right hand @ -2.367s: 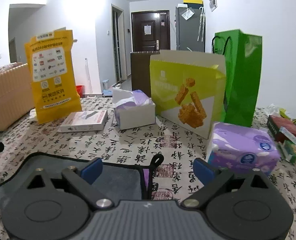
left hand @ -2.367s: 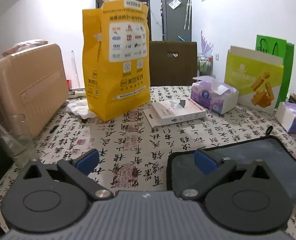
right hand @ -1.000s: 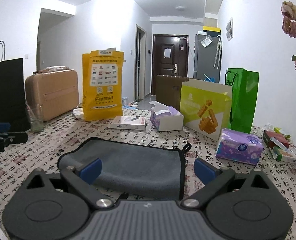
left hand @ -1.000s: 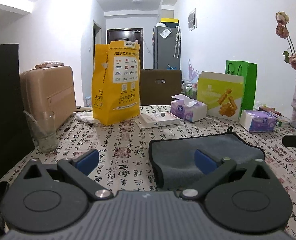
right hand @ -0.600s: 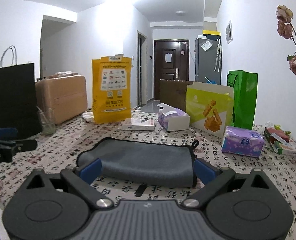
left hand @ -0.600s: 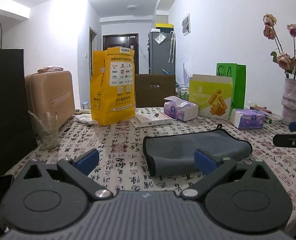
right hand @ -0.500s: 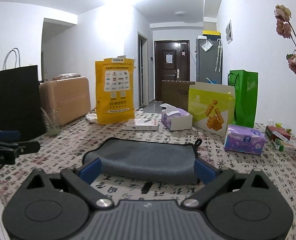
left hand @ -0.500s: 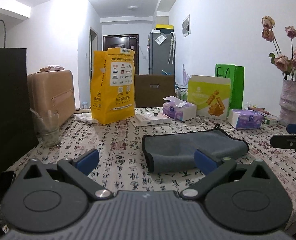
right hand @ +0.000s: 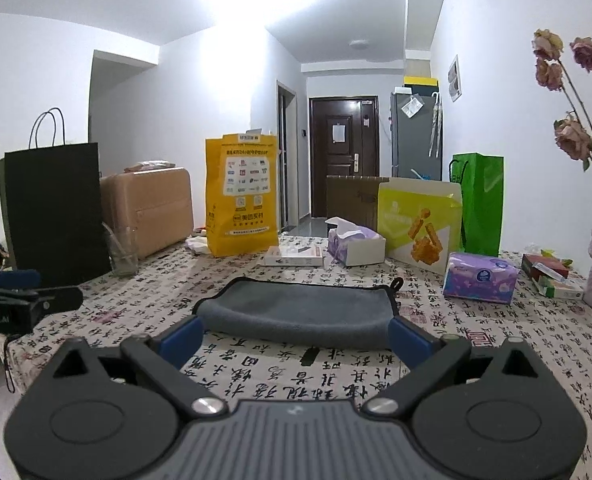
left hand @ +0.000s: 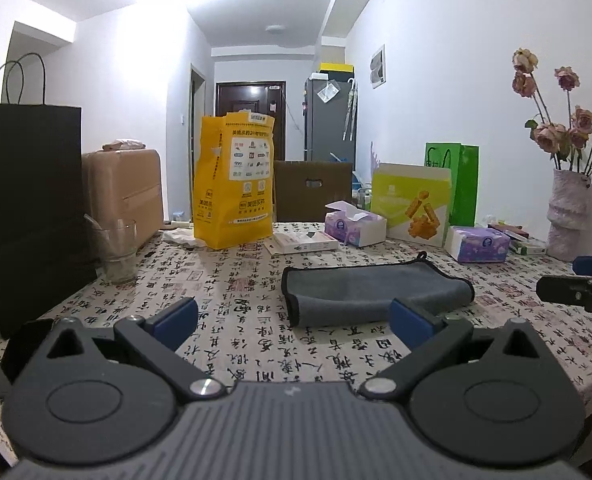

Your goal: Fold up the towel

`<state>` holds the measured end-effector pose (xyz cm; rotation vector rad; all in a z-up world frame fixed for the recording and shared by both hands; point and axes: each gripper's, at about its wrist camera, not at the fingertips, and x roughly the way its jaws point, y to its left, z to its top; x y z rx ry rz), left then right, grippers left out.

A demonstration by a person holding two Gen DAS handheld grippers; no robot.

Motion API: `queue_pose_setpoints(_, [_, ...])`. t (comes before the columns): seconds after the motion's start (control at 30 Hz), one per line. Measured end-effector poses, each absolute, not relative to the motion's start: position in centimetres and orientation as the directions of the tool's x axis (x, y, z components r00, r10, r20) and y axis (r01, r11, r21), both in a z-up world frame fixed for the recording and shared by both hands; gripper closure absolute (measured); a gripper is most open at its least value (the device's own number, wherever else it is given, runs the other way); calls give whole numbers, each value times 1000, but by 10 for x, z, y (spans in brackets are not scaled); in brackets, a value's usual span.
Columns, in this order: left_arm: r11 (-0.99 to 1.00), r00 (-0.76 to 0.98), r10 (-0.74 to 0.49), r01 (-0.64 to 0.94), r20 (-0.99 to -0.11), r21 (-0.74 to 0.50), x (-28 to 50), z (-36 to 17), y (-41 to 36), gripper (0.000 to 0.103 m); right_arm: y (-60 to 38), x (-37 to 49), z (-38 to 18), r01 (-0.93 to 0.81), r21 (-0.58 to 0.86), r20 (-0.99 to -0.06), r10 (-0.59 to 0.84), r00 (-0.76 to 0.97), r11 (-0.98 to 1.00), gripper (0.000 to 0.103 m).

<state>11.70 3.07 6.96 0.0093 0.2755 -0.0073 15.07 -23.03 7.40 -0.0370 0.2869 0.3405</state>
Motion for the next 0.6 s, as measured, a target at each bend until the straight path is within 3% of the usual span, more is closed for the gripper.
queue_pose_setpoints(0.6, [999,965,-32,35,-261,6,65,61,11,0,-246,86,62,-320,29,-269,316,910,947,0])
